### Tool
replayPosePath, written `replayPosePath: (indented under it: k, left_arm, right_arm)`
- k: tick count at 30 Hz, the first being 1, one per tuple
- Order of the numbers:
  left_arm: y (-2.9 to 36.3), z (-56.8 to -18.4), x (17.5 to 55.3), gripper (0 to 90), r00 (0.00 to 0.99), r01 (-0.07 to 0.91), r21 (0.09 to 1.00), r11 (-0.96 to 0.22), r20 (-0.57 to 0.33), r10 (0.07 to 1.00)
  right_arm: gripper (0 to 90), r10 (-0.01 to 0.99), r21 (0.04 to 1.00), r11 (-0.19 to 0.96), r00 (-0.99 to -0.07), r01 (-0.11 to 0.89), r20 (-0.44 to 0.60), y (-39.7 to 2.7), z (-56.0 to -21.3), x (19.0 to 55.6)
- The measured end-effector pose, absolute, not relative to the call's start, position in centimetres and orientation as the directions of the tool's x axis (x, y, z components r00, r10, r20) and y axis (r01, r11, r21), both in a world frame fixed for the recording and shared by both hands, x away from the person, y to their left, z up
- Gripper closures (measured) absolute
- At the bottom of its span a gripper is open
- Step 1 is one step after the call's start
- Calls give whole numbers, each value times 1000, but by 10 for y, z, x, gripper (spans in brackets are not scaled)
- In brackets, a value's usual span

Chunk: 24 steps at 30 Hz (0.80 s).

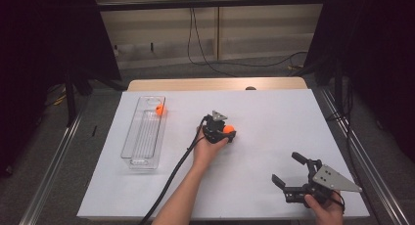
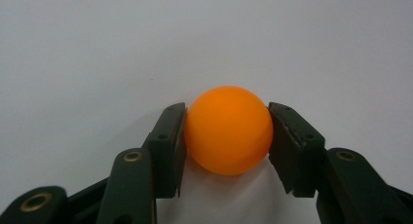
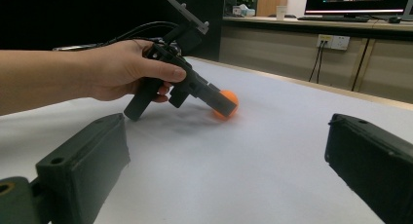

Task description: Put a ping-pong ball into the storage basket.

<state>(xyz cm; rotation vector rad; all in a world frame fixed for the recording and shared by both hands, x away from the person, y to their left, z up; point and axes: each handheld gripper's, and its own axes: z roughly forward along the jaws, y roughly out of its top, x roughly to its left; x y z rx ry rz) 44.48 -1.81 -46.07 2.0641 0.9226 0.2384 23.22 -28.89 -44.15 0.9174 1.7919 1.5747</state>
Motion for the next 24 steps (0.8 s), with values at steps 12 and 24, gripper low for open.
replayPosePath:
  k: [12, 24]
  left_arm:
    - [-14, -456, 442, 509, 722, 531, 755, -384, -167, 671]
    - [-7, -448, 436, 509, 732, 527, 761, -378, -181, 656]
  right_arm:
    - [15, 804, 991, 64, -594, 121, 21, -289, -442, 232]
    - [14, 803, 991, 62, -596, 119, 21, -289, -441, 232]
